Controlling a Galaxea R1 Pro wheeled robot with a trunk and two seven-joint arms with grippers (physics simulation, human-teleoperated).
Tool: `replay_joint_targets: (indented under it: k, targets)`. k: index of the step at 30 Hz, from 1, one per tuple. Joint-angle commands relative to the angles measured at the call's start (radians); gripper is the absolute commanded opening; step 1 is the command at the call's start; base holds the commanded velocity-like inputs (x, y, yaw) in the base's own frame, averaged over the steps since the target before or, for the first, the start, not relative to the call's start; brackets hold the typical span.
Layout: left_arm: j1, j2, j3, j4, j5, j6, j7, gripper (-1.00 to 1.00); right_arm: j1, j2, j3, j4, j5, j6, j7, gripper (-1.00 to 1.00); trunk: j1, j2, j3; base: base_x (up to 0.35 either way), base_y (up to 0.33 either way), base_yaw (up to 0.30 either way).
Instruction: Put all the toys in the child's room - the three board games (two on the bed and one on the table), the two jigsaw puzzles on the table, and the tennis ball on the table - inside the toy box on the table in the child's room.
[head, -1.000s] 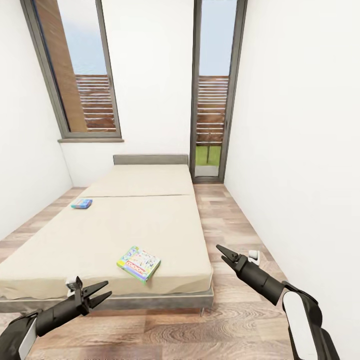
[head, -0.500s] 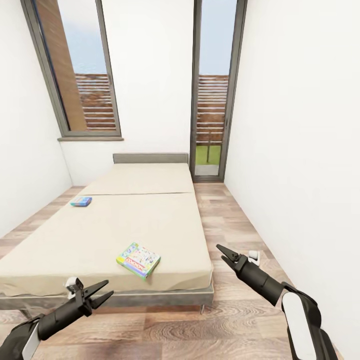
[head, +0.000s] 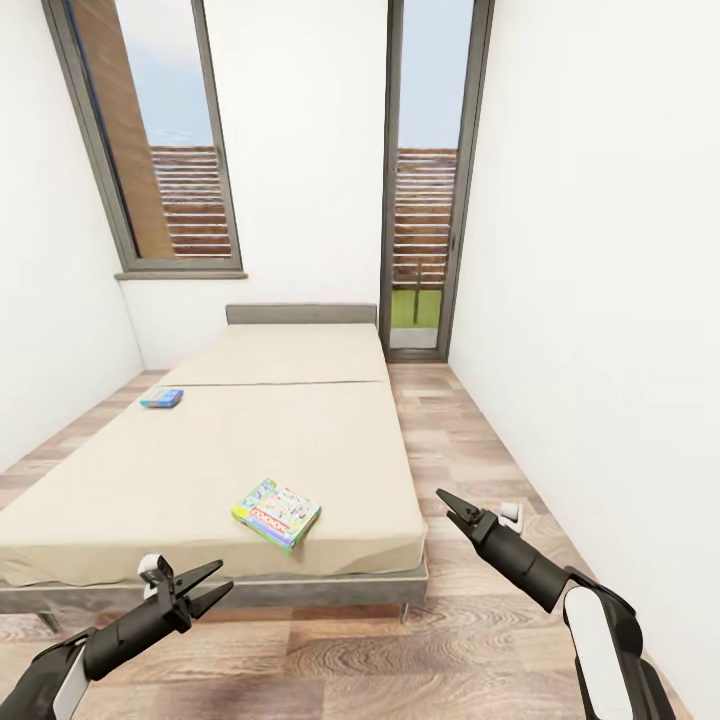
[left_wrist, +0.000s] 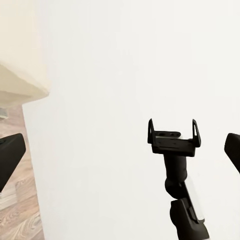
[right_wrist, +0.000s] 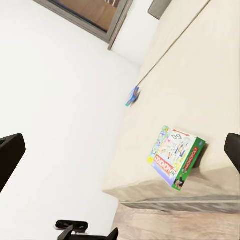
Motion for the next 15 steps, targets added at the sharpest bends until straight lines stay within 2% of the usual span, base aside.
replay_joint_targets:
  k: [1, 15]
  targets:
    - [-0.001, 0.000, 0.001, 0.000, 0.000, 0.011, -0.004, 1.00, -0.001, 0.001, -0.003, 0.000, 0.000, 0.006, 0.004, 1.00, 0.004, -0.008, -0.004, 0.000, 0.000, 0.000]
    - [-0.001, 0.000, 0.001, 0.000, 0.000, 0.011, -0.004, 1.00, -0.001, 0.001, -0.003, -0.001, -0.001, 0.005, 0.003, 1.00, 0.004, -0.008, -0.004, 0.000, 0.000, 0.000]
